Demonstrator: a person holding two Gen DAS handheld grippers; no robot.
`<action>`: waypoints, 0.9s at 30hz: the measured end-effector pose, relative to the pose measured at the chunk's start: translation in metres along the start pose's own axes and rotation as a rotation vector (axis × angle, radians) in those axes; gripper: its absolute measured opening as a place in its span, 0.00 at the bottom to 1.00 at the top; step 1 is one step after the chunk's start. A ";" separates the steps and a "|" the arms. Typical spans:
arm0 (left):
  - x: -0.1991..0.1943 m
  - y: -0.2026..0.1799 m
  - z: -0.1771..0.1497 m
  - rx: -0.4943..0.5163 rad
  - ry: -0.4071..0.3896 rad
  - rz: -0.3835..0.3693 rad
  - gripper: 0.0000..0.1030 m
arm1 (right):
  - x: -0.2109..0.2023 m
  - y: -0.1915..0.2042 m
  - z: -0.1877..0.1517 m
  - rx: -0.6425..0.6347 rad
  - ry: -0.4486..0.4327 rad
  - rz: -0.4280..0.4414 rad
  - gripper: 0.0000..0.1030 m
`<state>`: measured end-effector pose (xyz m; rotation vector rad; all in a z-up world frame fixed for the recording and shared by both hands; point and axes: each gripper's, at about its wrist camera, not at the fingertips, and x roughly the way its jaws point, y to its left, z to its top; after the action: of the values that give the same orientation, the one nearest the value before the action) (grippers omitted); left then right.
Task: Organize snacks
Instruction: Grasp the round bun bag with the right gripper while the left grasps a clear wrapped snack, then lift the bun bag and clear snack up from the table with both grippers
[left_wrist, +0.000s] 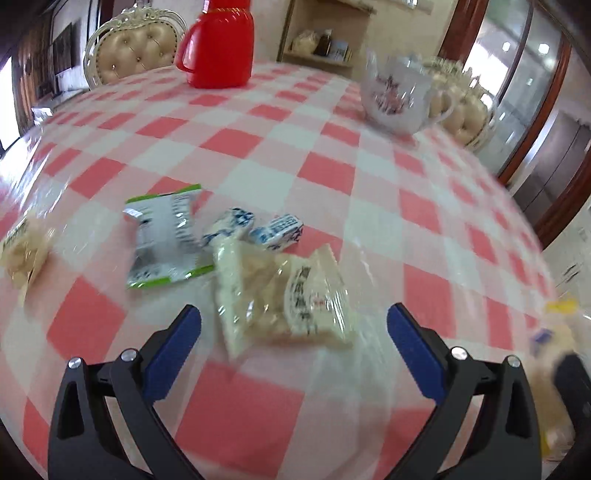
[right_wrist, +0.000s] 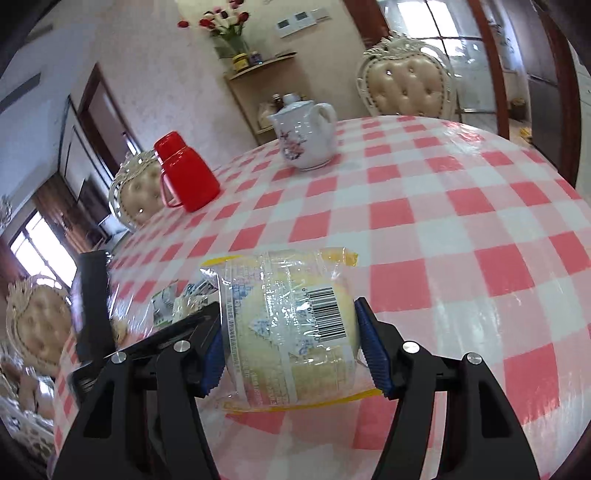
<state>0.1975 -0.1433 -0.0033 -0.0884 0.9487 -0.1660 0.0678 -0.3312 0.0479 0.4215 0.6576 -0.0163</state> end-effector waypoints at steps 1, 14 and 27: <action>0.004 -0.004 0.002 0.013 0.002 0.013 0.98 | -0.001 0.001 0.000 -0.004 -0.003 0.003 0.60; -0.028 0.003 -0.016 0.117 -0.079 -0.102 0.22 | 0.018 -0.003 -0.010 -0.028 0.025 -0.025 0.60; -0.104 0.069 -0.077 0.032 -0.136 -0.147 0.22 | 0.006 0.016 -0.034 -0.027 0.022 0.062 0.60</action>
<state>0.0820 -0.0570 0.0250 -0.1383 0.8035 -0.3071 0.0545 -0.3026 0.0260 0.4166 0.6653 0.0564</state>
